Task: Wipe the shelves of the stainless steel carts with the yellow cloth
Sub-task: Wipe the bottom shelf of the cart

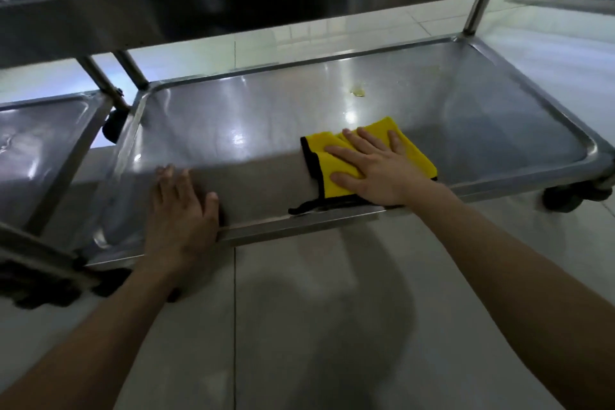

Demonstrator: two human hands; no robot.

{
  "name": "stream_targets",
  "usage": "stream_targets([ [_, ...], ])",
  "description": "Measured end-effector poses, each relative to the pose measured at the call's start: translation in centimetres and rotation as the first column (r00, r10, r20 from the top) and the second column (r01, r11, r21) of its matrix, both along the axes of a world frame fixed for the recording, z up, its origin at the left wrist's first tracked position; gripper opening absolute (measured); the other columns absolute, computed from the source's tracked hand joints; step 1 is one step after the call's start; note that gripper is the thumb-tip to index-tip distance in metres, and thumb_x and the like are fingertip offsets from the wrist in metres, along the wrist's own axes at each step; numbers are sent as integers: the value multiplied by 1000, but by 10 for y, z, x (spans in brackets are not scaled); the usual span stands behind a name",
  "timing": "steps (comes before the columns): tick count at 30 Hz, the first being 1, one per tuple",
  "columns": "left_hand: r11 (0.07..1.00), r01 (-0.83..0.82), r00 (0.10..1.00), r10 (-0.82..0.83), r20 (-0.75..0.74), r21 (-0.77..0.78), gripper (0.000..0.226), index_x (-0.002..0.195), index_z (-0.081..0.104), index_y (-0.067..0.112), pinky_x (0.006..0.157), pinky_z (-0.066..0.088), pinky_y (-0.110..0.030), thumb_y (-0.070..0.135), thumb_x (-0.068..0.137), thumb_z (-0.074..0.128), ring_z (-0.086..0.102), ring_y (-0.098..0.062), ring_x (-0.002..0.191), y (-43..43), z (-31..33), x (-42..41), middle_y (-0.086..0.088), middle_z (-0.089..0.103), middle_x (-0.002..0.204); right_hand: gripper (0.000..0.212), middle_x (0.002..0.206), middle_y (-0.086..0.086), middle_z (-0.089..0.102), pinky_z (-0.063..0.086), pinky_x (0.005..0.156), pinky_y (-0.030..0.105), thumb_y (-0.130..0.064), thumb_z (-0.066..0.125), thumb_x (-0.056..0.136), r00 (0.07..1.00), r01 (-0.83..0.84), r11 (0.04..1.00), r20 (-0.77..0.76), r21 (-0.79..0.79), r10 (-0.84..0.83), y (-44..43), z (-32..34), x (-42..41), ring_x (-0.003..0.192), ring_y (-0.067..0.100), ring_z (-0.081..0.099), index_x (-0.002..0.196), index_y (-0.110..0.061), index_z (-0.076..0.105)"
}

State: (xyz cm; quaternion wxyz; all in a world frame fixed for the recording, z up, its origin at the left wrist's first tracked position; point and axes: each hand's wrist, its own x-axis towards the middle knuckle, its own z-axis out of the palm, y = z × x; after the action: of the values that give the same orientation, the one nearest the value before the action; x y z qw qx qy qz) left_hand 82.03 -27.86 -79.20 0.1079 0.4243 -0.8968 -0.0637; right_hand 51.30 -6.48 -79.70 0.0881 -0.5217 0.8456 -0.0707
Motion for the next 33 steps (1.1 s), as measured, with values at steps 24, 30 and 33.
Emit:
stream_targets([
  [24, 870, -489, 442, 312, -841, 65, 40, 122, 45, -1, 90, 50, -49, 19, 94, 67, 53, -33, 99, 25, 13, 94, -21, 49, 114, 58, 179, -19, 2, -5, 131, 59, -69, 27, 109, 924, -383, 923, 0, -36, 384, -100, 11, 134, 165, 8, -4, 165, -57, 19],
  [30, 840, -524, 488, 430, -760, 139, 62, 125, 57, -5, 108, 42, -40, 50, 100, 67, 56, -32, 117, -24, 47, 131, -23, 58, 124, 61, 180, -14, 0, -9, 129, 65, -74, 25, 105, 963, -271, 962, 3, -22, 271, -130, 4, 149, 166, 14, -7, 163, -62, 10],
  [33, 899, -346, 499, 420, -758, 269, 47, 116, 59, 3, 82, 51, -24, 50, 108, 60, 65, 2, 80, -39, 44, 139, 2, 67, 87, 66, 181, -9, -3, -10, 126, 70, -77, 21, 102, 981, -195, 981, -3, -7, 195, -155, 2, 155, 166, 19, -8, 164, -60, 7],
])
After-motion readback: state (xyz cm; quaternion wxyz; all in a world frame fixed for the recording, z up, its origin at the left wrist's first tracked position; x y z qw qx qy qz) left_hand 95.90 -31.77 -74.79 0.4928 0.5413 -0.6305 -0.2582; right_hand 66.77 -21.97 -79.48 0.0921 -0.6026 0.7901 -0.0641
